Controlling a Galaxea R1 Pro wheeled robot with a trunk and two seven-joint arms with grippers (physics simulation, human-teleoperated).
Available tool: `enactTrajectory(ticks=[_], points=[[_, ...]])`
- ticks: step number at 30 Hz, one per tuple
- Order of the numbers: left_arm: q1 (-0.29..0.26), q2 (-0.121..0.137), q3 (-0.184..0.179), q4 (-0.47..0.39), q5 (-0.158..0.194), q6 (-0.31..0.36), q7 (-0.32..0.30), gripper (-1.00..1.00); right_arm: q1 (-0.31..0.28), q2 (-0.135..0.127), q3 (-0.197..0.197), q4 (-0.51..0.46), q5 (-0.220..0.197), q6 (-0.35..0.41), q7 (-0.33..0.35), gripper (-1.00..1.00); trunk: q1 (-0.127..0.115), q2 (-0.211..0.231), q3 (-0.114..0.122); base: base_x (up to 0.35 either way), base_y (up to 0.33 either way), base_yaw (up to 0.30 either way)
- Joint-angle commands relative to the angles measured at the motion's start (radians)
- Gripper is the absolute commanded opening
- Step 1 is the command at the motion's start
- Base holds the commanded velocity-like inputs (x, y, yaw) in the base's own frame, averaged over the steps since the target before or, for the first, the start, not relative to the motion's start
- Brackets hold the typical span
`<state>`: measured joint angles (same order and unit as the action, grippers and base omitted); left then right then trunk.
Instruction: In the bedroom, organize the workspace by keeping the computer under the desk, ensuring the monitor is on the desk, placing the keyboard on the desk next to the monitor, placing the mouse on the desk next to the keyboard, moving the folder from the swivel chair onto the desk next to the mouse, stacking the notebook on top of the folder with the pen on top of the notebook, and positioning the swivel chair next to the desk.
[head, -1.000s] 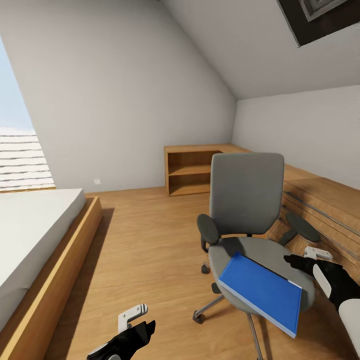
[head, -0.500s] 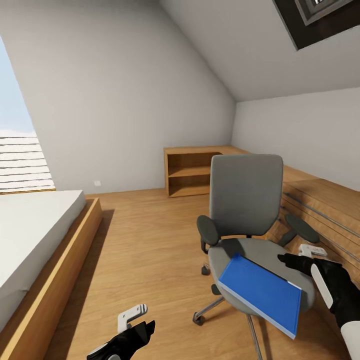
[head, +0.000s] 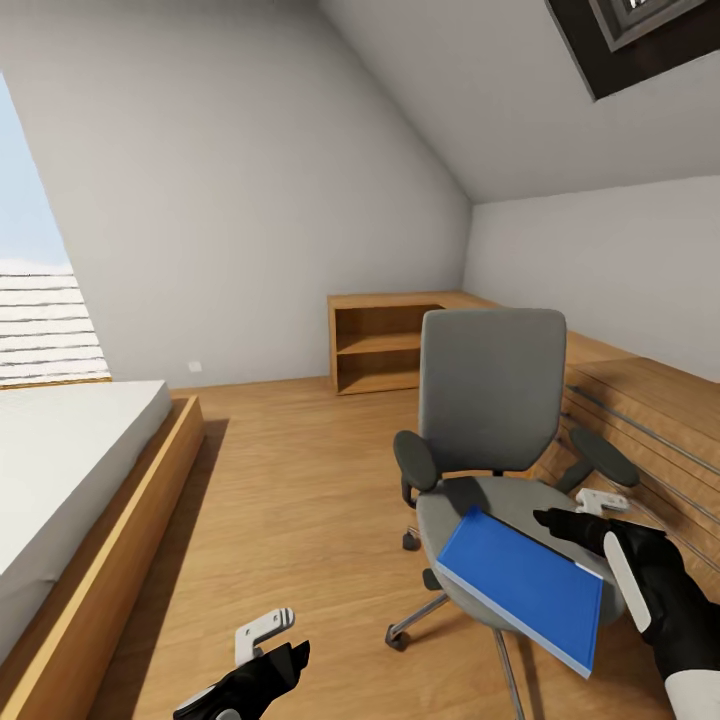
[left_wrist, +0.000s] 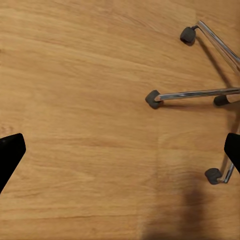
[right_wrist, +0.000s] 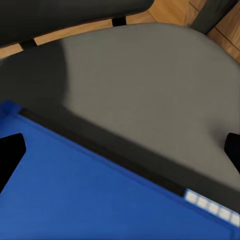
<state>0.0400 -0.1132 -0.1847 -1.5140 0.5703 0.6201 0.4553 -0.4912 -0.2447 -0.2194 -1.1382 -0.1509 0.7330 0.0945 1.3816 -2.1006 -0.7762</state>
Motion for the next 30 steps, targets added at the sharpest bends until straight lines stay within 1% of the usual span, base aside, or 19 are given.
enactTrajectory(ticks=[1,7,10,17,21,22,30], points=[[0.000,0.000,0.000,-0.002,0.010,0.001,0.009,1.00,0.000,0.001,-0.001,-0.002,-0.003,0.005,0.003,1.00,0.000,0.000,-0.001,0.000,0.000,0.000],[0.000,0.001,0.000,-0.002,0.010,0.001,0.009,1.00,0.001,0.005,-0.004,-0.017,-0.003,0.007,0.003,1.00,0.000,0.000,-0.001,0.000,0.000,0.000],[0.000,0.001,0.001,-0.002,0.010,0.001,0.009,1.00,0.002,0.009,-0.006,-0.046,-0.004,0.010,0.003,1.00,0.000,0.000,-0.001,0.000,0.000,0.000],[0.000,0.001,0.001,-0.002,0.010,0.001,0.009,1.00,0.003,0.023,-0.006,-0.063,-0.003,0.042,0.002,1.00,0.000,0.000,-0.001,0.000,0.000,0.000],[0.000,0.001,0.001,-0.002,0.010,0.001,0.009,1.00,0.003,0.032,-0.006,-0.066,-0.003,0.053,0.002,1.00,0.000,0.000,0.004,0.000,0.001,-0.138],[0.000,0.001,0.002,-0.002,0.010,0.001,0.009,1.00,0.002,0.035,-0.006,-0.066,-0.003,0.055,0.002,1.00,0.000,0.000,0.005,0.000,0.221,-0.202],[0.000,0.001,0.002,-0.002,0.009,0.001,0.009,1.00,0.003,0.036,-0.006,-0.066,-0.003,0.056,0.002,1.00,0.000,0.000,0.011,0.000,0.272,-0.229]])
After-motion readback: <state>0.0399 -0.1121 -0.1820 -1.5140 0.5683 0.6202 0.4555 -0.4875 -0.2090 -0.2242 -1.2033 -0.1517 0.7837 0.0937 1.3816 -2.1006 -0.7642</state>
